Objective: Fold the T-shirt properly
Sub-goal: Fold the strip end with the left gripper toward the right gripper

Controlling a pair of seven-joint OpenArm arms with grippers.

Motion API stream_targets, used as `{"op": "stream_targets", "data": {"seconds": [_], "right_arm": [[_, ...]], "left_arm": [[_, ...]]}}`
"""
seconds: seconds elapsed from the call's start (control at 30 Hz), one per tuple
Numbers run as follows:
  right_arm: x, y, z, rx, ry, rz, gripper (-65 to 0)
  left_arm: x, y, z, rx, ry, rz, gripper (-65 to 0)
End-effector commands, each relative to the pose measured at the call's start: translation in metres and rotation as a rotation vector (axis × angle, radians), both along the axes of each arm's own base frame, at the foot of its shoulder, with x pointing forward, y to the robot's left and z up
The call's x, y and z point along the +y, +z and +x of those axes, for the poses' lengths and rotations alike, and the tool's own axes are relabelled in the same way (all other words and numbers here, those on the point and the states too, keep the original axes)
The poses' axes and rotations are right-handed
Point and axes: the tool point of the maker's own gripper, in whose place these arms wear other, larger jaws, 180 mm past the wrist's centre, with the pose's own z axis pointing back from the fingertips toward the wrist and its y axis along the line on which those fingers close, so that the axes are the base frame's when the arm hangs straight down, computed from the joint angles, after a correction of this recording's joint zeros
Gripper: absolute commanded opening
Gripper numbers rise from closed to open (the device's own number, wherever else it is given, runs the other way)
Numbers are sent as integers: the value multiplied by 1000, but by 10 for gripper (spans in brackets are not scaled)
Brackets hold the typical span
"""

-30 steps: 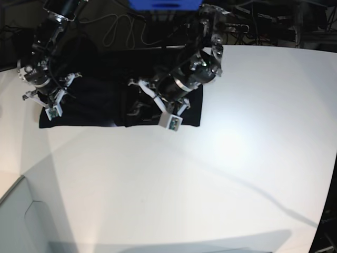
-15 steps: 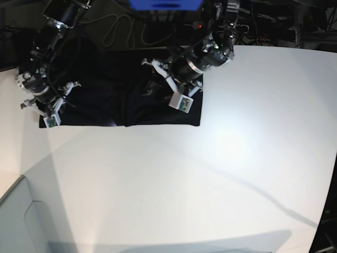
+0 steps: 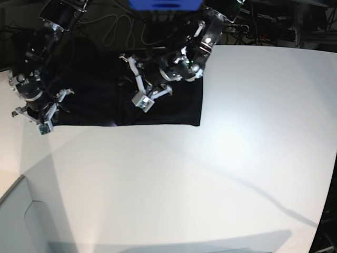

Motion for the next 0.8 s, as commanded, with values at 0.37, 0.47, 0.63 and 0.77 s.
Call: {"op": "stream_targets", "data": {"seconds": [0.37, 0.47, 0.63, 0.77], "right_arm": [[-10, 25, 6, -75, -7, -32, -175], [-29, 28, 0, -83, -71, -35, -168], [-49, 14, -12, -46, -140, -17, -167], [-67, -7, -26, 10, -203, 18, -167]], "left_arm": [[-34, 24, 2, 39, -78, -155, -376], [-25, 47, 8, 5, -79, -211, -376], [23, 80, 37, -33, 31, -300, -376], [93, 72, 62, -27, 209, -278, -376]]}}
